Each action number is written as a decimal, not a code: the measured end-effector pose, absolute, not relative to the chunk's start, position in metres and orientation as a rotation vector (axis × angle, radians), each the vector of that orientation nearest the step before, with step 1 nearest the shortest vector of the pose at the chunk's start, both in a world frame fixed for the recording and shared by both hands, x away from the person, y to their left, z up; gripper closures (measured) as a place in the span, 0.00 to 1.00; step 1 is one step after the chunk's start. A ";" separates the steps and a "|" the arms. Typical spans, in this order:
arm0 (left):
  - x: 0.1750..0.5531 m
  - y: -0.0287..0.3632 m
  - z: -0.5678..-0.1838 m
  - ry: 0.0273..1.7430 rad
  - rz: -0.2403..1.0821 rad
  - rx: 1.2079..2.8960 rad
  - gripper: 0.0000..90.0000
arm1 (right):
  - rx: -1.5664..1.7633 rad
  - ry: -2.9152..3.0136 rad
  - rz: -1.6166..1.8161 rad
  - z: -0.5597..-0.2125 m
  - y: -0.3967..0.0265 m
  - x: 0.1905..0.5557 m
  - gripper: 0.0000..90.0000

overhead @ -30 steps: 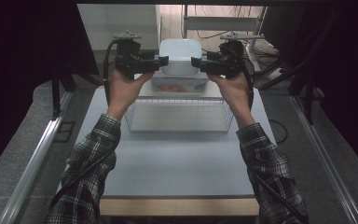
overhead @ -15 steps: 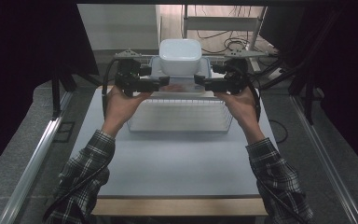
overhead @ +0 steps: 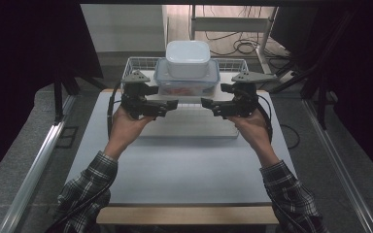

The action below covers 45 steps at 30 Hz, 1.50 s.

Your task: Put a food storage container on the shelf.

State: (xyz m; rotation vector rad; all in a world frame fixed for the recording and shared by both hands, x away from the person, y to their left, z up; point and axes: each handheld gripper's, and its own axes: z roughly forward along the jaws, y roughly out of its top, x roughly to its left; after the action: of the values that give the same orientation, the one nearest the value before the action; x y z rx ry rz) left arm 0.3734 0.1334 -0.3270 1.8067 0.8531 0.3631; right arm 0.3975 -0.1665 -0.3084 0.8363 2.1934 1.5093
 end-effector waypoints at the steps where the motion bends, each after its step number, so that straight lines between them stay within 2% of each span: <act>1: 0.371 0.133 -0.329 0.846 0.364 1.808 0.09 | 0.832 2.197 1.507 -0.310 -0.167 0.396 0.09; 26: 0.341 0.133 -0.381 0.787 0.364 1.861 0.06 | 0.790 2.278 1.464 -0.353 -0.169 0.372 0.06; 45: 0.320 0.133 -0.426 0.808 0.368 1.891 0.05 | 0.805 2.330 1.398 -0.401 -0.180 0.359 0.02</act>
State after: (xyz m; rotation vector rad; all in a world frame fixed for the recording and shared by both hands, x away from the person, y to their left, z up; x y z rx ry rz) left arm 0.3198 0.1330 -0.4263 1.8913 0.8076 0.3685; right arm 0.3592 -0.1802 -0.4012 0.8047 2.3300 1.3978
